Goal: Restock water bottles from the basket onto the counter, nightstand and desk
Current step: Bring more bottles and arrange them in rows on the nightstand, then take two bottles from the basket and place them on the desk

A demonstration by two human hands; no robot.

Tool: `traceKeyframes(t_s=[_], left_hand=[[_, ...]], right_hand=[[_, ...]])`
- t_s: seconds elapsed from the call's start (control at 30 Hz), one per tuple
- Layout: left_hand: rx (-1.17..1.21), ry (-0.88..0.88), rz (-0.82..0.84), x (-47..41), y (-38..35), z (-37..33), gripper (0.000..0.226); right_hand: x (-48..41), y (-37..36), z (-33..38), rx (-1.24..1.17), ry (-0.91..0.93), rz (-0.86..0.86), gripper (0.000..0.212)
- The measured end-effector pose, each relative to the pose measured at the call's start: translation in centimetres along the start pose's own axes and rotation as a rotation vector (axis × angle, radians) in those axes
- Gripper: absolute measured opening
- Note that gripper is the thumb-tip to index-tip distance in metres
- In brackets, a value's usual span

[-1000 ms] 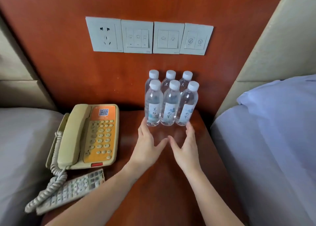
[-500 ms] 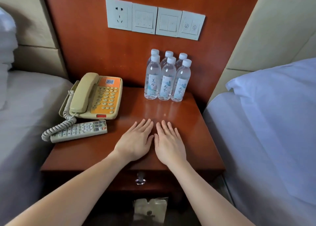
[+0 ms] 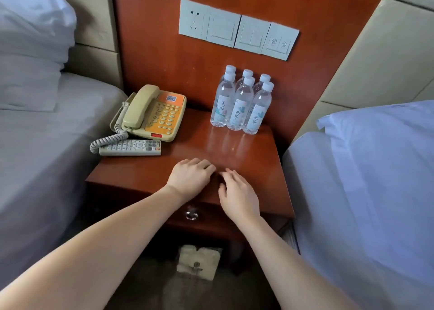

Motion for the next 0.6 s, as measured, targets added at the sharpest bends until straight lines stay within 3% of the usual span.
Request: traceKeyframes(t_s=[0.13, 0.27, 0.4, 0.6], left_hand=[[0.047, 0.0, 0.386, 6.6, 2.7, -2.7, 0.039], [0.09, 0.061, 0.679, 7.8, 10.2, -5.6, 0.042], [0.146, 0.039, 0.689, 2.8, 20.9, -10.7, 0.041], [0.157, -0.06, 0.612, -6.6, 37.0, -18.7, 0.044]], right_hand=[[7.3, 2.8, 1.6, -0.065, -0.014, 0.221, 0.05], [10.7, 10.1, 3.6, -0.163, -0.124, 0.458, 0.04], [10.0, 21.8, 4.5, -0.174, -0.171, 0.552, 0.038], [10.1, 44.4, 1.5, -0.153, -0.369, 0.427, 0.036]])
Point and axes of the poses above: each hand's wrist, its own x-axis away from the middle knuckle, its own y-axis out of the back of the hand, z = x × y, the point moved 4 cm from there along -x, towards the middle knuckle, and after that the axes turned 12 degrees about y, right-handed, at the moved point
